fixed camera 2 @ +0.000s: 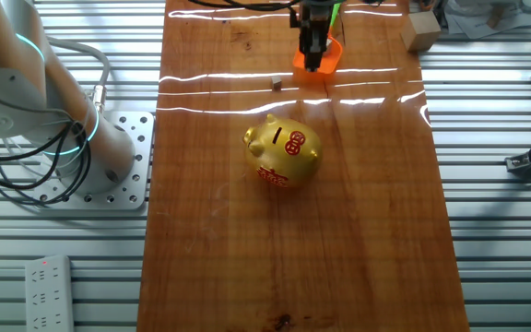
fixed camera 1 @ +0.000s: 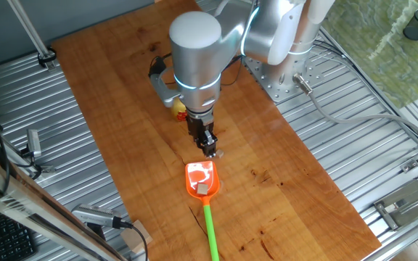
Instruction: Use a shovel to scoop up an object
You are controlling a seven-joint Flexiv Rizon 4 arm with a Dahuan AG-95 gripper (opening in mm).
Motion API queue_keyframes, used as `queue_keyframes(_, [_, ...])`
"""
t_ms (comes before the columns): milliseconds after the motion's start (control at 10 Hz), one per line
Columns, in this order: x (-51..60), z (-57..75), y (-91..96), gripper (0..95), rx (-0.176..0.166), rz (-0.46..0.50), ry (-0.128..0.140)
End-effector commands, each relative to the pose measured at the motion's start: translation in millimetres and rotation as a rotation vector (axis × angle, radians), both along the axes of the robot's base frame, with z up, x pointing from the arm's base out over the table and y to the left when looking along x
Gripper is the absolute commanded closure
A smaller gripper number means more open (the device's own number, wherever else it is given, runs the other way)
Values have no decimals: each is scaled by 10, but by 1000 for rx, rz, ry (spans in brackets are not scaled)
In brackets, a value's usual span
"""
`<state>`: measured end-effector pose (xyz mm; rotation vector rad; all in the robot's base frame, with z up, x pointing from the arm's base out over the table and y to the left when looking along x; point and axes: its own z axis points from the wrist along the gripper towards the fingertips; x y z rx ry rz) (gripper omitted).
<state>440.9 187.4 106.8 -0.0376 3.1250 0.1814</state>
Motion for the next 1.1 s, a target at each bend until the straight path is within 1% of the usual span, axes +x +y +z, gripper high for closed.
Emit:
queue_keyframes(100, [-13,11,5,380,3,26,-1])
queue_keyframes(300, [-16,14,6,380,3,41,6])
queue_keyframes(1100, [-18,20,8,380,17,60,-3])
